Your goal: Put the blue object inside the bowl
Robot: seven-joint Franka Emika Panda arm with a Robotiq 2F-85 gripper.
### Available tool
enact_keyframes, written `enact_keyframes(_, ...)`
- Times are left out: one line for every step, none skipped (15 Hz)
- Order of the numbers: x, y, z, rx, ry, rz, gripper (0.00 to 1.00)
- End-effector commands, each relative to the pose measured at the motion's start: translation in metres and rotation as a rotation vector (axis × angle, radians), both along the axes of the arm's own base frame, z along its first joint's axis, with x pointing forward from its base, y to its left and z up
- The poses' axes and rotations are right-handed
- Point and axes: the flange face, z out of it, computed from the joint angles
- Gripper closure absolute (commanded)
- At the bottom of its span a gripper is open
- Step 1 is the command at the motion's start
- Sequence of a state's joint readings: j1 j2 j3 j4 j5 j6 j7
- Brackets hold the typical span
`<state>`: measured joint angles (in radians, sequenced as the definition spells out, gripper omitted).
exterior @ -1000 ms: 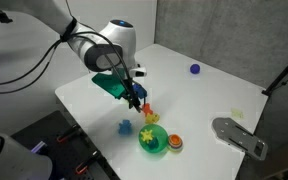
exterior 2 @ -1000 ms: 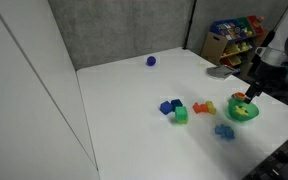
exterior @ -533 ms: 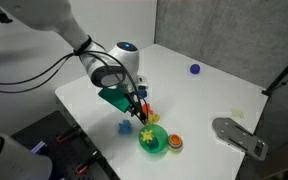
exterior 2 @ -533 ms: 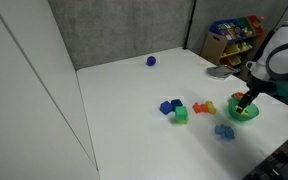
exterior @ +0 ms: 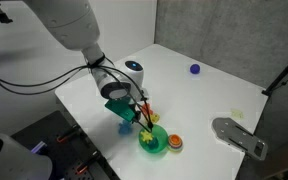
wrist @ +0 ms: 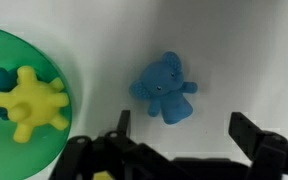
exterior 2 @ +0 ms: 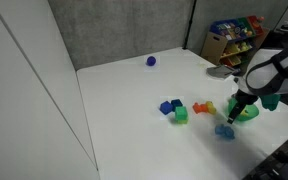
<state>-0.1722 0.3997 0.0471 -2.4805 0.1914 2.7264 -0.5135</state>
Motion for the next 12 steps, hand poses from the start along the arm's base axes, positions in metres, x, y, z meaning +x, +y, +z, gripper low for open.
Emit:
enact_keyframes(0.012, -0.002, -0.027, 0.017, -0.003, 0.044, 0.00)
enact_keyframes(0.012, -0.001, -0.034, 0.023, -0.002, 0.047, 0.00)
enact_keyframes(0.013, 0.000, -0.040, 0.020, -0.006, 0.055, 0.00)
enact_keyframes(0.013, 0.001, -0.047, 0.018, -0.014, 0.065, 0.00)
enact_keyframes(0.013, 0.002, -0.052, 0.017, -0.021, 0.072, 0.00)
enact_keyframes(0.013, 0.003, -0.058, 0.020, -0.034, 0.077, 0.00)
enact_keyframes(0.012, 0.004, -0.063, 0.024, -0.048, 0.079, 0.00)
enact_keyframes(0.012, 0.005, -0.068, 0.026, -0.059, 0.082, 0.00)
enact_keyframes(0.011, 0.007, -0.073, 0.033, -0.068, 0.086, 0.00)
enact_keyframes(0.010, 0.009, -0.077, 0.038, -0.078, 0.089, 0.00)
enact_keyframes(0.009, 0.011, -0.080, 0.045, -0.086, 0.095, 0.00)
enact_keyframes(0.007, 0.012, -0.084, 0.049, -0.089, 0.100, 0.00)
